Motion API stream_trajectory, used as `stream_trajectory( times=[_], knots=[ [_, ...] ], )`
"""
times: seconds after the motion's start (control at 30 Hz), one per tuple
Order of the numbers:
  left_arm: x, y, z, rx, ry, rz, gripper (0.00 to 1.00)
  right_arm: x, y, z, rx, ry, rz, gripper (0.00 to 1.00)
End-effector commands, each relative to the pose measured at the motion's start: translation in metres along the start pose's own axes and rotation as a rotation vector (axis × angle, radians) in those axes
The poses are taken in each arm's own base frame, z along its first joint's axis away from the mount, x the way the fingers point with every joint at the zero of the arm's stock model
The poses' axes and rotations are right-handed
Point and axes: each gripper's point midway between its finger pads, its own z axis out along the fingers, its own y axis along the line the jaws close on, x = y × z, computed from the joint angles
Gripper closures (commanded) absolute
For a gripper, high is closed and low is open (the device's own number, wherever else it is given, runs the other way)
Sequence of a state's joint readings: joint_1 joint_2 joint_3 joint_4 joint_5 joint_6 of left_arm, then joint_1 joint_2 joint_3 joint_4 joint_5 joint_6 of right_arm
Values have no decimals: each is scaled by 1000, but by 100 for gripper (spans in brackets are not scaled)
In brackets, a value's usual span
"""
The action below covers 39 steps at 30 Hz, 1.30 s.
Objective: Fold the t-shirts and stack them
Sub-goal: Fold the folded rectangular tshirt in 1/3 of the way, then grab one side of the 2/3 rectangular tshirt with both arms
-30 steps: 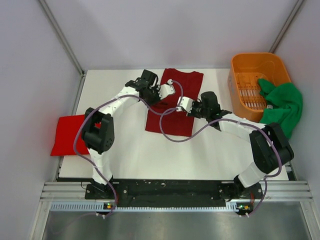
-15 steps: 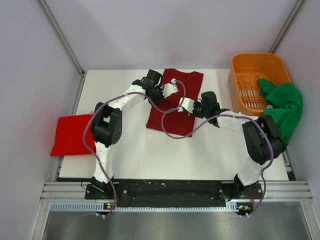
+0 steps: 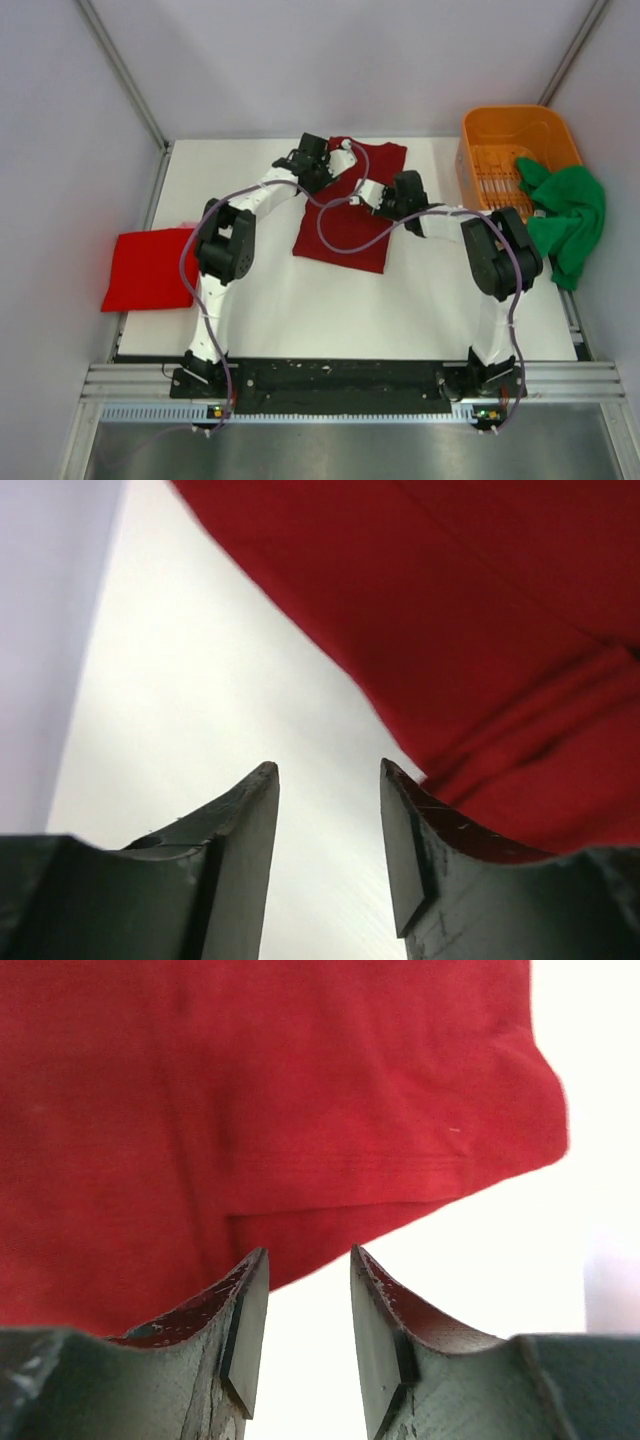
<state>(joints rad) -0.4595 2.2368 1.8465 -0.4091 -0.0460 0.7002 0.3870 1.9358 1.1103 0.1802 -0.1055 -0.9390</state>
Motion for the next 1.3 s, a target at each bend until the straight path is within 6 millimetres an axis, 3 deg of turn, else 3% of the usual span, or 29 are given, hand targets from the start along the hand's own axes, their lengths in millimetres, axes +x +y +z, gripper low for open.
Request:
stream_trajectory(
  times=[0.0,0.1,0.13,0.2,0.3,0.37,0.53,0.63,0.7,0.9,1.27],
  knots=[
    [-49,71,-24,-235,-109,-91,49,-35,-87,-21,239,-53,89,61],
    [-58,69,-42,-160,-141,-108,50,-57,-90,-46,199,-109,134,60],
    [-62,63,-56,-107,-166,-83,51,-66,-80,-55,147,-153,139,59],
    [-62,27,-76,64,-225,-4,52,-81,-49,-77,30,-245,119,56],
    [-40,-30,-106,271,-271,136,52,-99,0,-110,-105,-350,12,47],
    [-12,-65,-116,388,-252,216,52,-99,38,-123,-201,-345,-15,40],
    [43,-119,-139,568,-183,304,52,-88,120,-142,-420,-316,-103,40],
    [60,-141,-144,618,-204,350,50,-79,151,-147,-472,-316,-152,42],
    [73,-153,-139,632,-199,370,50,-70,158,-144,-484,-292,-138,42],
    [84,-158,-114,556,-139,394,50,-52,160,-126,-472,-187,-124,45],
    [94,-165,-106,560,-105,414,52,-31,157,-99,-443,-59,-99,53]
  ],
)
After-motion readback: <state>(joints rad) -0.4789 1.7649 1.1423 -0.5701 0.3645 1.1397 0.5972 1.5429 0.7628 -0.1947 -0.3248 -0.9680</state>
